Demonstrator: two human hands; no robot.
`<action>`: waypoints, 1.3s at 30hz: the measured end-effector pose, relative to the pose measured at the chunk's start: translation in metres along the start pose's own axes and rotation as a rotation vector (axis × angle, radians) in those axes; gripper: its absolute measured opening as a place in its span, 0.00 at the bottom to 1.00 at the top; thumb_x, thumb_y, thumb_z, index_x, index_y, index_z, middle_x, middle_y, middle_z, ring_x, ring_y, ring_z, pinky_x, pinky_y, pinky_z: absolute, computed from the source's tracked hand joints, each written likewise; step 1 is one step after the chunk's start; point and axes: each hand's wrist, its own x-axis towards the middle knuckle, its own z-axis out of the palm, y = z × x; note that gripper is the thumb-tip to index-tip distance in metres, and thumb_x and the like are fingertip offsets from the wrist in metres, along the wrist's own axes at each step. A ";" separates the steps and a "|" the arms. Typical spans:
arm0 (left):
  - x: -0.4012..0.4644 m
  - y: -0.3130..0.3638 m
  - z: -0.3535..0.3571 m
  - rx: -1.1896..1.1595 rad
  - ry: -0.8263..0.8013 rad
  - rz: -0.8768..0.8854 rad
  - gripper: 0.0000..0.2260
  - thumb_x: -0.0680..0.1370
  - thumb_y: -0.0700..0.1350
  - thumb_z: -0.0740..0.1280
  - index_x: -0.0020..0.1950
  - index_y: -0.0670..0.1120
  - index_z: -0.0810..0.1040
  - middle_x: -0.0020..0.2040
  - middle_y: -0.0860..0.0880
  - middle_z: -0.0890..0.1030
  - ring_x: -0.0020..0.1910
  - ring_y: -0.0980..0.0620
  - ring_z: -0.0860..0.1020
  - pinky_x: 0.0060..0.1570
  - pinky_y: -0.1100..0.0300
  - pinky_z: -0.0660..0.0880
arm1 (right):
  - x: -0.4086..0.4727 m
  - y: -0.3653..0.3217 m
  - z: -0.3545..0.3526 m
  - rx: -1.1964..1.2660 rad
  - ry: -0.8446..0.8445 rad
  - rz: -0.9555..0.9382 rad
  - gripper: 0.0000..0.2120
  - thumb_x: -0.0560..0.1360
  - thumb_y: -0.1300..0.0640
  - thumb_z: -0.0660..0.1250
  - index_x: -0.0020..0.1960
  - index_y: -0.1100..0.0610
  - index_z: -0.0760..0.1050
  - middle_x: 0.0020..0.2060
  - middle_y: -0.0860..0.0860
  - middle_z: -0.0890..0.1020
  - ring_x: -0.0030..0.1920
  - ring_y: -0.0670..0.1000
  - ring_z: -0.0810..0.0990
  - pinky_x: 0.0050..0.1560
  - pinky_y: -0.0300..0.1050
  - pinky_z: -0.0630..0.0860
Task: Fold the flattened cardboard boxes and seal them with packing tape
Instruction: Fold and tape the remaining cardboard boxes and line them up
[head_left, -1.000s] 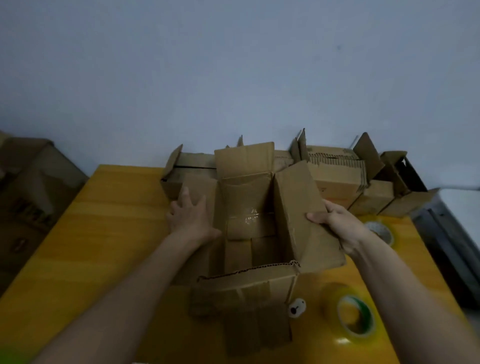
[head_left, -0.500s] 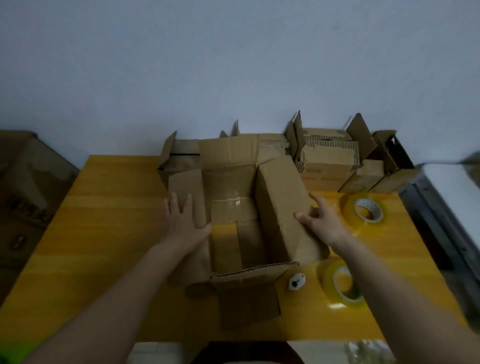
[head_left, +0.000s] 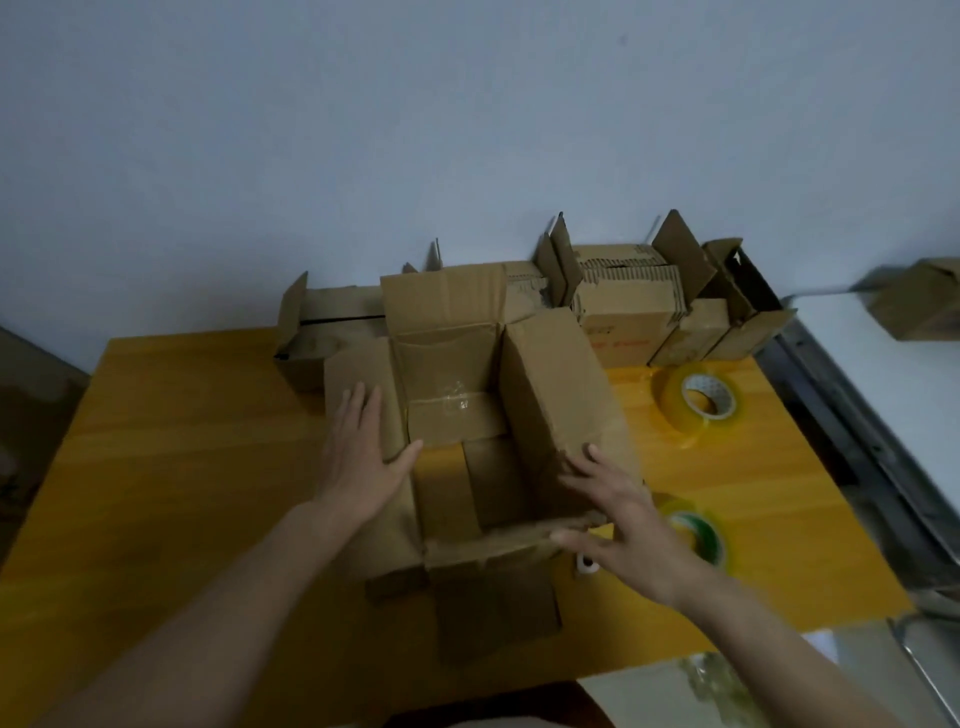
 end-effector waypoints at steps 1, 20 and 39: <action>0.004 0.001 -0.002 -0.025 -0.002 0.008 0.41 0.77 0.62 0.63 0.80 0.48 0.43 0.80 0.51 0.42 0.78 0.53 0.41 0.76 0.52 0.44 | 0.006 -0.003 0.007 0.059 0.108 0.046 0.39 0.69 0.35 0.66 0.75 0.46 0.58 0.74 0.39 0.55 0.75 0.38 0.44 0.76 0.50 0.52; 0.115 0.045 -0.047 -0.660 0.020 0.121 0.15 0.83 0.56 0.55 0.55 0.51 0.77 0.50 0.55 0.76 0.48 0.60 0.74 0.45 0.67 0.66 | 0.010 0.005 0.050 -0.381 0.263 -0.049 0.22 0.82 0.40 0.46 0.68 0.42 0.72 0.75 0.47 0.62 0.77 0.47 0.49 0.76 0.54 0.44; 0.065 0.038 -0.032 0.490 -0.023 0.076 0.25 0.74 0.70 0.59 0.69 0.64 0.70 0.80 0.47 0.45 0.77 0.41 0.39 0.70 0.31 0.37 | 0.154 -0.078 -0.020 -0.867 -0.401 -0.113 0.66 0.59 0.37 0.77 0.76 0.45 0.31 0.75 0.57 0.32 0.73 0.60 0.28 0.70 0.66 0.35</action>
